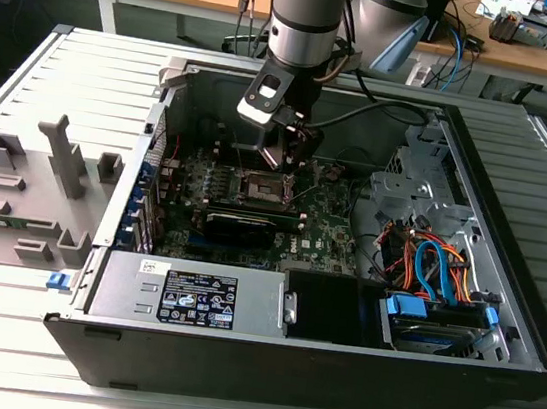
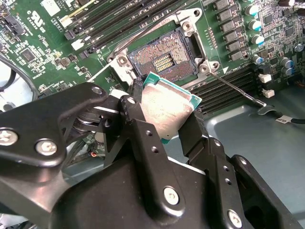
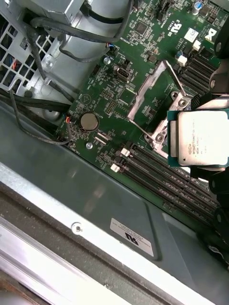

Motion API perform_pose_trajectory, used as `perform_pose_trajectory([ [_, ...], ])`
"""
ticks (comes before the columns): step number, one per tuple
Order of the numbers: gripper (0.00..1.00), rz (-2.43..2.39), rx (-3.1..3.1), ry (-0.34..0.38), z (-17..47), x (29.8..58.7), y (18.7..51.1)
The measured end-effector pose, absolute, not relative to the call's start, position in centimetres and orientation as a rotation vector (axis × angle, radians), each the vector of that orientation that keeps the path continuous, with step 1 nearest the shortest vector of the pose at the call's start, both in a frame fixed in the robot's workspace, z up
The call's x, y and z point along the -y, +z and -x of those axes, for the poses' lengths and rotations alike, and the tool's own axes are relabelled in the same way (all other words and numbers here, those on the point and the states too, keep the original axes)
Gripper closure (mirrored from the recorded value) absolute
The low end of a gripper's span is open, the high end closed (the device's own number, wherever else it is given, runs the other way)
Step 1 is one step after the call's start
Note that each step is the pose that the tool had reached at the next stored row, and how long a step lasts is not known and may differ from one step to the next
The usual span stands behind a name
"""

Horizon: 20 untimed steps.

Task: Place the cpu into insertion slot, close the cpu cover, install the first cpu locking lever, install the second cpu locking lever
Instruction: 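Place the cpu into insertion slot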

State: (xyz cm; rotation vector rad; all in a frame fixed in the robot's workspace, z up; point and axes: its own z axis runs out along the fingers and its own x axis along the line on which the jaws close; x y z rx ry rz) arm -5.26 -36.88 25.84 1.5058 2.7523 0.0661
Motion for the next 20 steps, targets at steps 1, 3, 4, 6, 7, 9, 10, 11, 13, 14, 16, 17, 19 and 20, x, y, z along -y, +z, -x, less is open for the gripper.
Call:
perform_pose_trajectory([
  [1, 0.45, -1.508, -2.751, 0.066, 5.26, 36.88, 25.83],
  [3, 0.45, -1.511, -2.749, 0.066, 5.26, 36.88, 25.82],
  [4, 0.45, -1.512, -2.748, 0.066, 5.26, 36.88, 25.82],
  [6, 0.45, -1.517, -2.746, 0.066, 5.26, 36.88, 25.81],
  [7, 0.45, -1.519, -2.745, 0.066, 5.26, 36.88, 25.8],
  [9, 0.45, -1.522, -2.743, 0.066, 5.26, 36.88, 25.8],
  [10, 0.45, -1.524, -2.742, 0.066, 5.26, 36.88, 25.79],
  [11, 0.45, -1.526, -2.741, 0.066, 5.26, 36.88, 25.78],
  [13, 0.45, -1.529, -2.739, 0.066, 5.26, 36.88, 25.78],
  [14, 0.45, -1.533, -2.737, 0.066, 5.26, 36.88, 25.76],
  [16, 0.45, -1.536, -2.735, 0.066, 5.26, 36.88, 25.76],
  [17, 0.45, -1.539, -2.733, 0.066, 5.26, 36.88, 25.75],
  [19, 0.45, -1.544, -2.73, 0.066, 5.26, 36.88, 25.74],
  [20, 0.45, -1.546, -2.729, 0.066, 5.26, 36.88, 25.73],
])
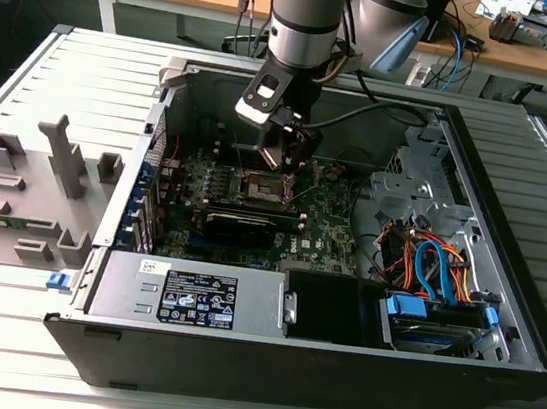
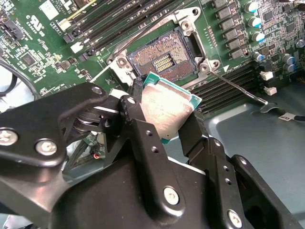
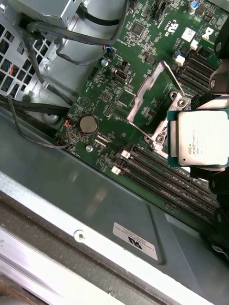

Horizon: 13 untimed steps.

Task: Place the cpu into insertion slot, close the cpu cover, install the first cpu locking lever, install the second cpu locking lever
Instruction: 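Place the cpu into insertion slot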

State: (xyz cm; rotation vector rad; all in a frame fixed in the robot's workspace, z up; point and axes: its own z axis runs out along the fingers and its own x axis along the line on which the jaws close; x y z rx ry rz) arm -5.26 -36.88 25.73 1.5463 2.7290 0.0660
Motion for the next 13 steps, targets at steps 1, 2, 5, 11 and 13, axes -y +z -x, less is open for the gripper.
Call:
perform_pose_trajectory([
  [1, 0.45, -1.548, -2.728, 0.066, 5.26, 36.88, 25.72],
  [2, 0.45, -1.549, -2.727, 0.066, 5.26, 36.88, 25.72],
  [5, 0.45, -1.553, -2.725, 0.066, 5.26, 36.88, 25.71],
  [11, 0.45, -1.561, -2.72, 0.066, 5.26, 36.88, 25.69],
  [13, 0.45, -1.564, -2.719, 0.066, 5.26, 36.88, 25.68],
])
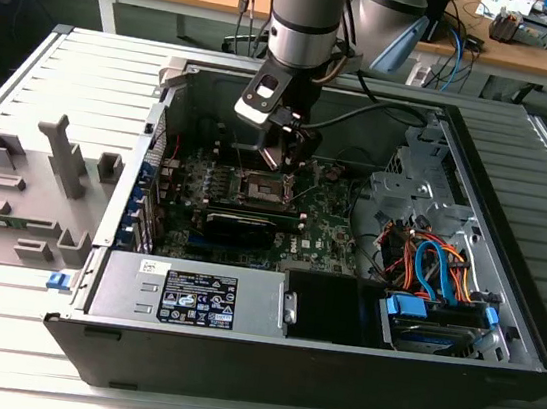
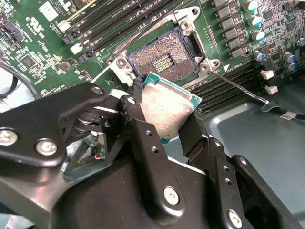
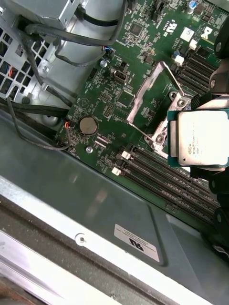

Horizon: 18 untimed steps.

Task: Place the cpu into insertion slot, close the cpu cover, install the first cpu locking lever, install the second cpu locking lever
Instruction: 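Place the cpu into insertion slot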

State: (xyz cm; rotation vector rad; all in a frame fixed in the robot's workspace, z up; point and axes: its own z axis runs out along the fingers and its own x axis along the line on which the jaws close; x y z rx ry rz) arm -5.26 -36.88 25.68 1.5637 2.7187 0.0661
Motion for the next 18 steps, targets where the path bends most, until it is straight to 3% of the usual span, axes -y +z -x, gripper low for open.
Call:
perform_pose_trajectory([
  [18, 0.45, -1.594, -2.7, 0.066, 5.26, 36.88, 25.6],
])
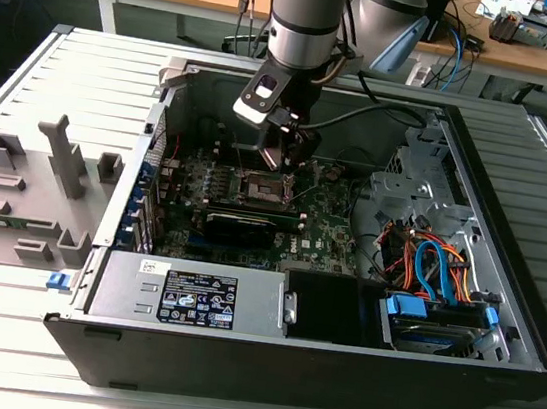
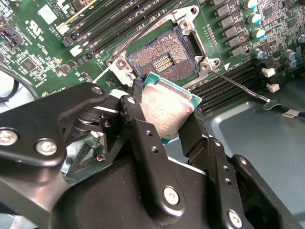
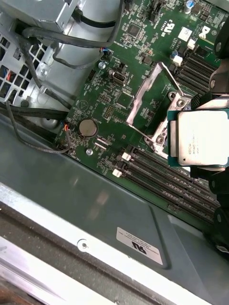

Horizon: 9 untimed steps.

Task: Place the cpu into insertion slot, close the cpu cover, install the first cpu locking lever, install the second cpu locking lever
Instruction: 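Place the cpu into insertion slot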

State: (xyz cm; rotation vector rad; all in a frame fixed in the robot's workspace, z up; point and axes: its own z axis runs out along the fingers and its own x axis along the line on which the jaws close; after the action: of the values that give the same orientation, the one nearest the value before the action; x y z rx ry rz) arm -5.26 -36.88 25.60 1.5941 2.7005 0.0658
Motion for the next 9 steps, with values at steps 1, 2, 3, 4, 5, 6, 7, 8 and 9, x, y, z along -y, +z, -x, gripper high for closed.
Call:
perform_pose_trajectory([
  [1, 0.45, -1.596, -2.7, 0.066, 5.26, 36.88, 25.59],
  [2, 0.45, -1.598, -2.698, 0.066, 5.26, 36.88, 25.59],
  [3, 0.45, -1.599, -2.698, 0.066, 5.26, 36.88, 25.59],
  [4, 0.45, -1.601, -2.697, 0.066, 5.26, 36.88, 25.58],
  [5, 0.45, -1.602, -2.696, 0.066, 5.26, 36.88, 25.58],
  [6, 0.45, -1.604, -2.694, 0.066, 5.26, 36.88, 25.57],
  [7, 0.45, -1.606, -2.694, 0.066, 5.26, 36.88, 25.57],
  [8, 0.45, -1.607, -2.693, 0.066, 5.26, 36.88, 25.56],
  [9, 0.45, -1.609, -2.691, 0.066, 5.26, 36.88, 25.55],
])
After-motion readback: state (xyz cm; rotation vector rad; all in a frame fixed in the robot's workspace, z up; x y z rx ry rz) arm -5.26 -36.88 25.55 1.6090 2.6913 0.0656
